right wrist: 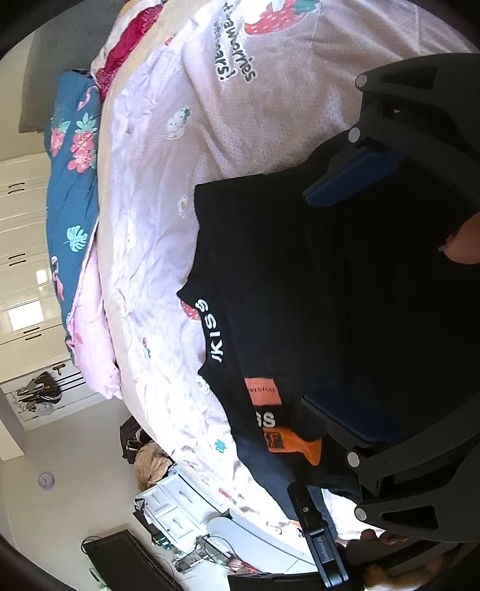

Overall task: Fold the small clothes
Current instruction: 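Move the left tool to the other orange cuff on the bed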

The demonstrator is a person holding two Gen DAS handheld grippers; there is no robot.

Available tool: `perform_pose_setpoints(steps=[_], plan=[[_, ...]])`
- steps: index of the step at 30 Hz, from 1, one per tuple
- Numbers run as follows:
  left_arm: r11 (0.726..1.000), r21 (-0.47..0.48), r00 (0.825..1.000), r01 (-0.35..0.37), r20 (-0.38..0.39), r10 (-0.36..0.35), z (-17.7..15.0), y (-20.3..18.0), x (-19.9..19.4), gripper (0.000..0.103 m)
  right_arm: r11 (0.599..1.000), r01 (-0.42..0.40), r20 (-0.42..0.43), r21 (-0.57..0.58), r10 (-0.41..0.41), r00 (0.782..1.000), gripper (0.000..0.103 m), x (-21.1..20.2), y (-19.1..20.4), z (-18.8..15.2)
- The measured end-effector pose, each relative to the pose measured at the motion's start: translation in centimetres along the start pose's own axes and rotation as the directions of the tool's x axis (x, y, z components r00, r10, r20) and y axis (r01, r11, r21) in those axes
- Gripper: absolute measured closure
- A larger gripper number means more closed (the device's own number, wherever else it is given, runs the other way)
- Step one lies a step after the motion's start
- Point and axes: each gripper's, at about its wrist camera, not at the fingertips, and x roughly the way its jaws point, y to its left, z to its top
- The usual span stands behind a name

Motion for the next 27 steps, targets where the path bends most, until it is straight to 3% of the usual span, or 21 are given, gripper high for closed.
perform_pose_setpoints(steps=[14, 27], plan=[[0.988, -0.147, 0.996, -0.037, 0.073, 0.048, -0.9, 7.2, -4.0, 0.009, 0.993, -0.03, 0.022, -0.117, 0.033, 0.999, 0.004, -1.2, 7.6, 1.0], [0.95, -0.298, 0.987, -0.09, 0.098, 0.125, -2.2, 14.4, -6.1, 0.009, 0.967, -0.081, 0.013, -0.241, 0.087, 0.996, 0.004, -0.9, 14.7, 1.7]])
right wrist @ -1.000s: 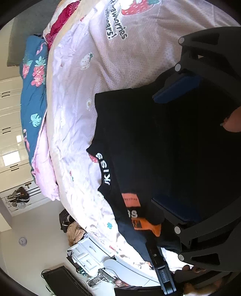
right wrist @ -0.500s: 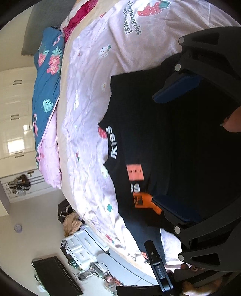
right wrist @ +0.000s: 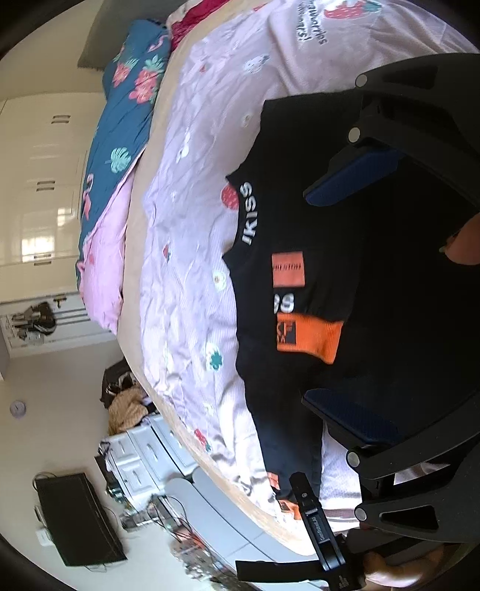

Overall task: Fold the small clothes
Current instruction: 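Move the left tool to the other orange cuff on the bed, then grasp the other sleeve cuff with the left tool and lift it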

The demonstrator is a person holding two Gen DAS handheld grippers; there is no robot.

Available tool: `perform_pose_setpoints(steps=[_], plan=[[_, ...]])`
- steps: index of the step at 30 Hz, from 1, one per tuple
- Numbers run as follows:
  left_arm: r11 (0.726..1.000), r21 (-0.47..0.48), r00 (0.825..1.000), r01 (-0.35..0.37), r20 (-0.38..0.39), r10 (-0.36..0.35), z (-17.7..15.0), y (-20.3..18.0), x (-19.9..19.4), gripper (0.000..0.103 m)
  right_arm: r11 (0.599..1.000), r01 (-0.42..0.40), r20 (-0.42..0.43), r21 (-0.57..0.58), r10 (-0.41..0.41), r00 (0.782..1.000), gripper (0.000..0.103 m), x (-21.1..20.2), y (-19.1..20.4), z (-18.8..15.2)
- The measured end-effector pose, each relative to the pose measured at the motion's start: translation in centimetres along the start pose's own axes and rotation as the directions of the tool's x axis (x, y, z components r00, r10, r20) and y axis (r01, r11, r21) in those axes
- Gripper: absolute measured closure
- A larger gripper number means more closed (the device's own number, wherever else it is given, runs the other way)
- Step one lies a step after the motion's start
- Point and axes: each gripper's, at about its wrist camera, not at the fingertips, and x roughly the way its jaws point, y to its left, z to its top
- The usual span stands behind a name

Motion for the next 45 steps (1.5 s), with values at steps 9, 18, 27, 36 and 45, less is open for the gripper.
perform_pose_setpoints(steps=[9, 18, 27, 36, 45], plan=[[0.992, -0.106, 0.998, -0.066, 0.017, 0.068, 0.5, 4.8, -0.2, 0.009, 0.996, -0.051, -0.035, -0.077, 0.048, 0.998, 0.004, 1.3, 4.4, 0.1], [0.971, -0.203, 0.991, -0.127, 0.023, 0.134, 1.0, 9.5, -0.4, 0.009, 0.985, -0.102, -0.078, -0.142, 0.092, 0.993, 0.004, 2.8, 8.5, -0.5], [0.925, -0.348, 0.986, -0.153, 0.012, 0.167, 1.3, 14.3, 1.2, 0.009, 0.981, -0.11, -0.106, -0.16, 0.094, 0.99, 0.004, 3.5, 9.4, -1.1], [0.918, -0.391, 0.985, -0.067, 0.121, 0.124, 3.0, 14.9, -0.4, 0.097, 0.982, -0.117, -0.135, -0.15, 0.097, 0.986, 0.004, 4.2, 9.3, -2.1], [0.956, -0.282, 0.97, 0.077, 0.245, -0.006, 4.6, 10.7, -5.2, 0.099, 0.987, -0.119, -0.12, -0.104, 0.106, 0.987, 0.004, 2.9, 7.8, -2.4]])
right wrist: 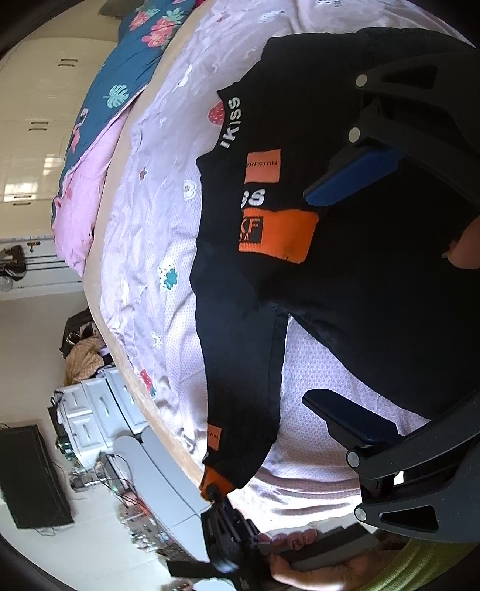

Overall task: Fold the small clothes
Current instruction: 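Grasp the other sleeve cuff with the left tool and lift it, then fold the held sleeve across the shirt body toward the right tool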

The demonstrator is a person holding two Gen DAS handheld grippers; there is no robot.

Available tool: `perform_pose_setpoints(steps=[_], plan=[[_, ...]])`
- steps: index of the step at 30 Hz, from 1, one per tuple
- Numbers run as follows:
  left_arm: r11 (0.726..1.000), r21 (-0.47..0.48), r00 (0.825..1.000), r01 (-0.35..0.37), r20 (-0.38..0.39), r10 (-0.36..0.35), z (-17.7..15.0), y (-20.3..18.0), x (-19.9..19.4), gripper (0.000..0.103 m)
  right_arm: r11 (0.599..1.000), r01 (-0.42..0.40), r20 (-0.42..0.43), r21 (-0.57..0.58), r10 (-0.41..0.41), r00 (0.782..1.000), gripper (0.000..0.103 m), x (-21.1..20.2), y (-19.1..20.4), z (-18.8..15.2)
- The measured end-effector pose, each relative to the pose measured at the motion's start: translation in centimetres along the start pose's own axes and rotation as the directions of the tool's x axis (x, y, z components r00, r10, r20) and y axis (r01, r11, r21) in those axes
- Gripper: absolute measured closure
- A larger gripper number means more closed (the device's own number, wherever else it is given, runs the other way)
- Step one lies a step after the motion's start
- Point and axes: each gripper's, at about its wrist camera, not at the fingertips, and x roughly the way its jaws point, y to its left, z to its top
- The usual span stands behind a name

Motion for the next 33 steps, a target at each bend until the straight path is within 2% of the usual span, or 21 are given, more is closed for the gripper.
perform_pose_setpoints(steps=[8, 16, 23, 33], plan=[[0.988, 0.101, 0.992, 0.116, 0.038, -0.12, 1.1, -6.7, -2.8, 0.099, 0.994, 0.095, 0.026, 0.055, -0.097, 0.995, 0.004, -2.2, -3.1, -0.7], [0.958, 0.199, 0.975, 0.208, 0.038, -0.219, 0.7, -13.3, -4.5, 0.1, 0.979, 0.132, 0.064, 0.158, -0.143, 0.988, 0.004, -4.8, -7.1, -1.3], [0.913, 0.288, 0.955, 0.291, -0.024, -0.297, -1.4, -19.3, -4.4, 0.1, 0.947, 0.16, 0.079, 0.278, -0.189, 0.979, 0.004, -7.0, -11.6, -2.7], [0.823, 0.371, 0.902, 0.431, -0.18, -0.392, -7.4, -28.0, -2.4, 0.1, 0.867, 0.222, 0.092, 0.446, -0.291, 0.952, 0.004, -11.0, -18.9, -5.7]])
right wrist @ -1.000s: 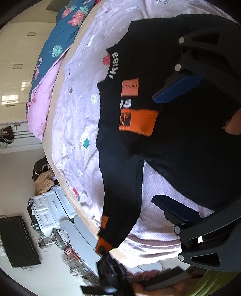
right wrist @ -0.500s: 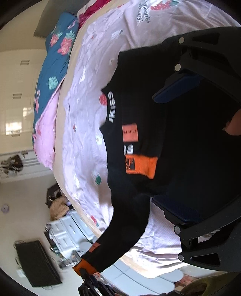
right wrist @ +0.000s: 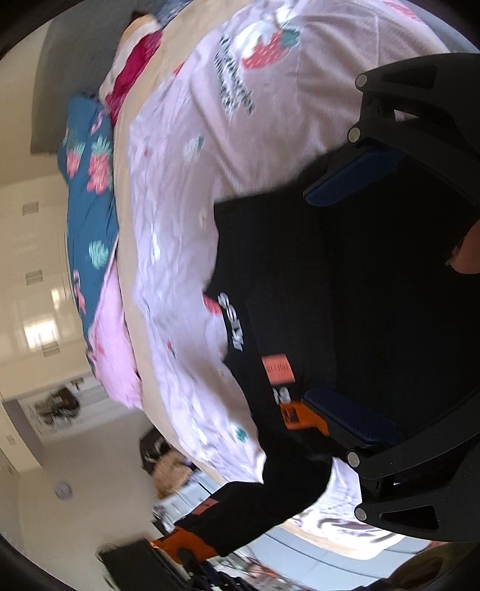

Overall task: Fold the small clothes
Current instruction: 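Fold the held sleeve across the shirt body toward the right tool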

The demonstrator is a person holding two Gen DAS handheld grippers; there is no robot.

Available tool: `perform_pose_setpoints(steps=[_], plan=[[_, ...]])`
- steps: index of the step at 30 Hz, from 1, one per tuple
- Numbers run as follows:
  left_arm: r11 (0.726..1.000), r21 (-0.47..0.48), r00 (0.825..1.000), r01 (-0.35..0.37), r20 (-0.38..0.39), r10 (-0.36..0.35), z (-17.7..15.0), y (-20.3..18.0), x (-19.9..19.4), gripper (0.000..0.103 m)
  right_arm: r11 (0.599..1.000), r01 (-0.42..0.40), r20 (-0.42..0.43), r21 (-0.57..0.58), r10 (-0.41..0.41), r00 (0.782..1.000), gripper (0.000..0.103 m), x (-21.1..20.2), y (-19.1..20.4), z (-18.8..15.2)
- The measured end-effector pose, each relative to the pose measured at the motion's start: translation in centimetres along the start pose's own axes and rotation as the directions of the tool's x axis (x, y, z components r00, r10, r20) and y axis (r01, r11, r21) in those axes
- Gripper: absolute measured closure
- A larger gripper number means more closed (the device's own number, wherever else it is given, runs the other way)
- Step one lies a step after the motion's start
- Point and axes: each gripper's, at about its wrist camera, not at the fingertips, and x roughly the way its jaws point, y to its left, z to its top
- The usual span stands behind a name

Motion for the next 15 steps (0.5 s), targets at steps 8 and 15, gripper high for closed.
perform_pose_setpoints(steps=[8, 15], plan=[[0.995, 0.044, 0.982, 0.092, -0.169, -0.084, -4.6, -3.4, 5.7, 0.1, 0.99, 0.077, 0.002, 0.117, -0.077, 0.997, 0.004, -0.5, -5.2, -0.1], [0.986, 0.014, 0.915, 0.166, -0.375, -0.149, -10.4, -3.0, 11.6, 0.1, 0.974, 0.133, -0.012, 0.183, -0.133, 0.991, 0.004, -0.2, -7.8, -0.3]])
